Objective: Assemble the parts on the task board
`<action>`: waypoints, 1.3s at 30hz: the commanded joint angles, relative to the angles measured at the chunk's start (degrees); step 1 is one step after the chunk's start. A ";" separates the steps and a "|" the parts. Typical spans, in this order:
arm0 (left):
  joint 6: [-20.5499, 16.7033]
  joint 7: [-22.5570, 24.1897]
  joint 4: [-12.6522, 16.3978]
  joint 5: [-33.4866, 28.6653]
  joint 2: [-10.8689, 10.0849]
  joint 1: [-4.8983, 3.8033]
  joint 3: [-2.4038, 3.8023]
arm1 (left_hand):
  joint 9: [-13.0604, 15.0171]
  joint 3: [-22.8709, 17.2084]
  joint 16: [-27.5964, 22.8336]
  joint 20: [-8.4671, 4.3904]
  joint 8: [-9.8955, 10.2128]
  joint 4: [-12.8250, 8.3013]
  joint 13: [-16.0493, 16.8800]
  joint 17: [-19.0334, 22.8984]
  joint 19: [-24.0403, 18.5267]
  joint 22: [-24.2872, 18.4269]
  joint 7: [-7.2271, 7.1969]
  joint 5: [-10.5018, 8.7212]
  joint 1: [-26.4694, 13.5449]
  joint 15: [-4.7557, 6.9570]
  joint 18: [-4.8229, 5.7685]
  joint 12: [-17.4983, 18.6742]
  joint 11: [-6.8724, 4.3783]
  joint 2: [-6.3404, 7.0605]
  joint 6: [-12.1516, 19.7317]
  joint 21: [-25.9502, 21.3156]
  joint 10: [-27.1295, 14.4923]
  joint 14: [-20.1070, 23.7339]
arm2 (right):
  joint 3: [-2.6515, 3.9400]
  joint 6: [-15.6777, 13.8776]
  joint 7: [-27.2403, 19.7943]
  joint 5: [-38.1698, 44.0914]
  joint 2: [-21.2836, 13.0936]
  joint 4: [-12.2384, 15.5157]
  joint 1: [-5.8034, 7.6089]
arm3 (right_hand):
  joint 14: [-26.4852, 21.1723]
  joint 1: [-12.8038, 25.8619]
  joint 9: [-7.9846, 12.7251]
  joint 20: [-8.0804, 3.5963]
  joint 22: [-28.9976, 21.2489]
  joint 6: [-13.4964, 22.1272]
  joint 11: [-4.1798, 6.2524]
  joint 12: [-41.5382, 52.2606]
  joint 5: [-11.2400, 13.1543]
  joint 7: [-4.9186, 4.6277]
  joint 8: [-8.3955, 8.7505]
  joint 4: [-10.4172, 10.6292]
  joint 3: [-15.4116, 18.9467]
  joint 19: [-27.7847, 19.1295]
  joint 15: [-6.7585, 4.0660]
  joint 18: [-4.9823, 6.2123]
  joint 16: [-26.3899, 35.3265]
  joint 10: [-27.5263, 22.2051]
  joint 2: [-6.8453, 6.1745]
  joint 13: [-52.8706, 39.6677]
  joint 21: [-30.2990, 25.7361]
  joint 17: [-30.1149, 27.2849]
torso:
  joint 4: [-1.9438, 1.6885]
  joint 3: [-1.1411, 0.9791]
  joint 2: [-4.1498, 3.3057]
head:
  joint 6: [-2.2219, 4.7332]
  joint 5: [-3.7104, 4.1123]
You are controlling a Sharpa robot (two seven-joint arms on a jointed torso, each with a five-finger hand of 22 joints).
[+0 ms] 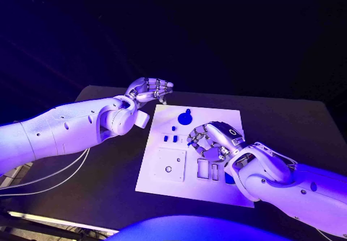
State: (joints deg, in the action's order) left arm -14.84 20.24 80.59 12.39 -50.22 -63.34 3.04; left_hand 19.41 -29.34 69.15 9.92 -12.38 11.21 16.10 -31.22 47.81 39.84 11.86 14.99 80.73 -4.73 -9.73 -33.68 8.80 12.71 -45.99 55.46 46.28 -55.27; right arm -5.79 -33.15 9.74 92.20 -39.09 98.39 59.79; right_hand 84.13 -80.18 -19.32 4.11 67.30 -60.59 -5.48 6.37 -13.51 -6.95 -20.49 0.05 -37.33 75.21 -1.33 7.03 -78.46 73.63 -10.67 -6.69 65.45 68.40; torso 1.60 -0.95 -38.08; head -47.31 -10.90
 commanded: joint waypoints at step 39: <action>0.92 0.04 -0.09 1.61 2.79 -0.30 0.05 | 0.11 0.09 -0.06 0.44 -0.33 -0.06 -0.08 0.16 -0.23 -0.10 0.48 0.56 0.72 -0.06 -0.74 -0.59 -0.07 -0.37 0.43 -0.53 -0.80 0.67 | -1.46 10.69 3.60 6.80 6.80 -5.15 -1.64 | 2.19 0.12 -0.26 0.02 -0.39 -0.03 2.71 -0.27 -0.16 -0.15 -0.12 -0.05 -0.34 -0.87 -0.37 -0.70 -0.50 3.06 0.16 -0.15 -0.68 0.15 | 0.05 -0.11 0.05 | -1.44 -3.00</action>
State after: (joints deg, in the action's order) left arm -14.75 20.05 80.44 13.58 -47.51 -63.54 3.04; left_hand 19.46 -29.34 69.15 10.14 -12.38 11.22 16.11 -31.12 47.59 39.78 11.85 15.31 81.09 -4.72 -9.73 -33.91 8.81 12.35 -45.99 55.19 45.86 -54.86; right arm -7.25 -22.96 12.40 97.47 -32.38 93.27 58.22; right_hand 84.14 -80.18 -19.50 4.11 66.94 -60.46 -5.28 6.25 -13.28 -6.83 -20.41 0.06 -37.32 74.78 -1.32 7.05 -78.69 73.83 -10.68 -6.75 64.88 68.50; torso 1.63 -1.05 -38.07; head -48.78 -13.89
